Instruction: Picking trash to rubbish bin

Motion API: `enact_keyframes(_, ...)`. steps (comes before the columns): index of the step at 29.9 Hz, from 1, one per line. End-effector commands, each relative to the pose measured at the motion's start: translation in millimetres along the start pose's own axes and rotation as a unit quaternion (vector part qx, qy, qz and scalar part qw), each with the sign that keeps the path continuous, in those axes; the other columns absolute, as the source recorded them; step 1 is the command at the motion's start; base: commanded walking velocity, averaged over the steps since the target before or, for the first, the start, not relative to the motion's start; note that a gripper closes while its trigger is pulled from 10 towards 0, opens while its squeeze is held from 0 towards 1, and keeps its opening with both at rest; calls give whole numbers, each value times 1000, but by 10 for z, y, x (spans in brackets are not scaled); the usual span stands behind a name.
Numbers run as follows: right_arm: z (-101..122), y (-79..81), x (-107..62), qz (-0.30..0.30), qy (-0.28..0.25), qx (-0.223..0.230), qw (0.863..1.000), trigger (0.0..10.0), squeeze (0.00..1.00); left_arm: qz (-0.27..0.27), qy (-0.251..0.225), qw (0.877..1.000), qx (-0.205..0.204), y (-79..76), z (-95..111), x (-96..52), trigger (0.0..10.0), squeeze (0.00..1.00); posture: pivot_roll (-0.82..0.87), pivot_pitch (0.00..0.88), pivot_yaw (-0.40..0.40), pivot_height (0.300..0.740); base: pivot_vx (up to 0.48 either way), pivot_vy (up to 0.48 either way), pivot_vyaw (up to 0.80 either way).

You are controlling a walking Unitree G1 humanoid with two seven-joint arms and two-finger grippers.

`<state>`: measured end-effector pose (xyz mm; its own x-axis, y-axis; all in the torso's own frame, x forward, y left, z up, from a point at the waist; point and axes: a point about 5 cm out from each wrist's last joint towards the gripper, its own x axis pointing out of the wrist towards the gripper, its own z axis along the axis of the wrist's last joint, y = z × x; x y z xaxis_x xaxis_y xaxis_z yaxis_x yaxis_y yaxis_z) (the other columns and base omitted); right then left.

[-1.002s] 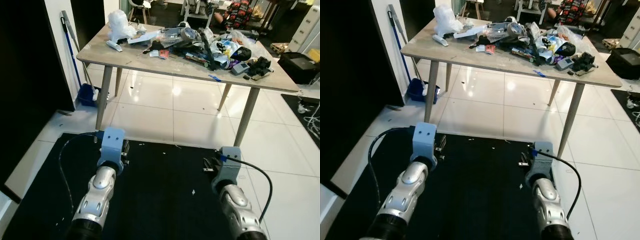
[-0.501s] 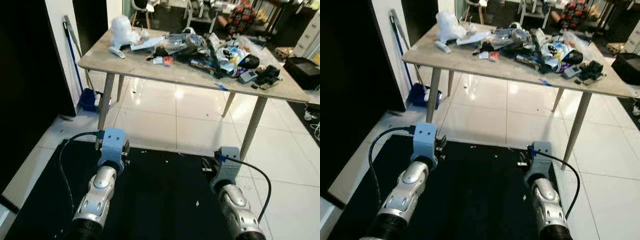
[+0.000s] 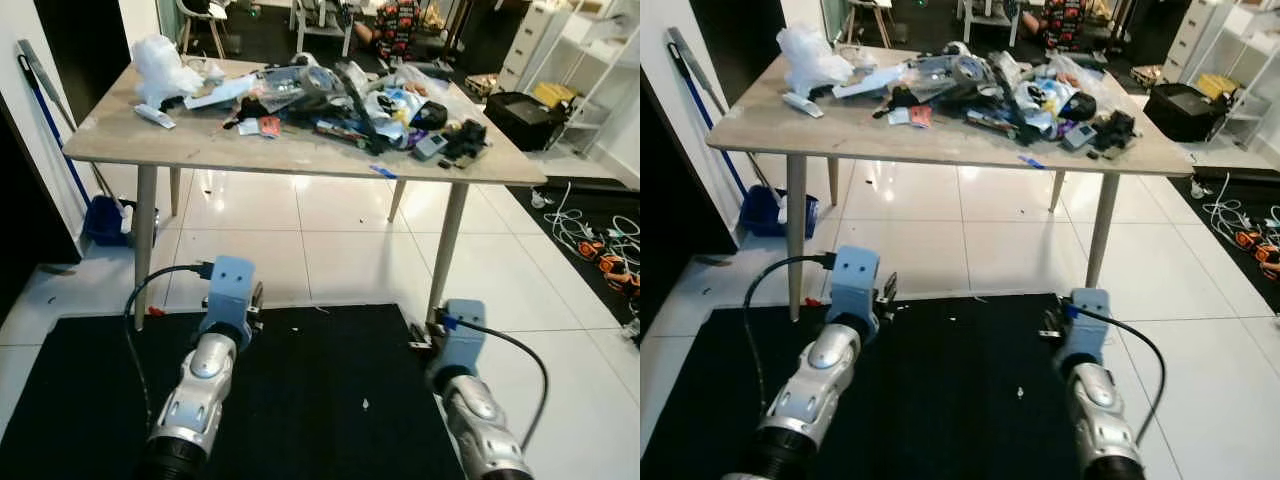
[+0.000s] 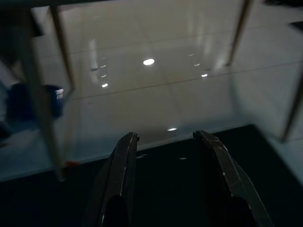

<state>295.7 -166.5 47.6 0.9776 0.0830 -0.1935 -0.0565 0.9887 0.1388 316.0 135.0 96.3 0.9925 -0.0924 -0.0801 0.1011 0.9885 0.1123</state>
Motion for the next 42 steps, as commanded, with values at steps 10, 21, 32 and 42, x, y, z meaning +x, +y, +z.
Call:
enact_keyframes(10,16,-133,-25,-19,-1,-12,1000,10000,0,-10,7,1000,-5,-75,-39,-14,10000,0,-48,86,-89,740,285,0,0)
enact_keyframes(21,36,-118,-12,-21,-7,-14,1000,10000,0,-9,7,1000,-5,-65,-52,-32,10000,0,-40,70,-97,740,286,0,0)
enact_keyframes(32,100,-128,7,-22,-25,-22,999,10000,0,-9,7,1000,-5,-61,-65,-42,10000,0,-40,57,-104,740,285,0,0)
enact_keyframes(42,149,-121,28,-19,-39,-28,999,10000,0,-11,8,1000,-6,-77,-71,-45,10000,0,-40,42,-109,740,286,0,0)
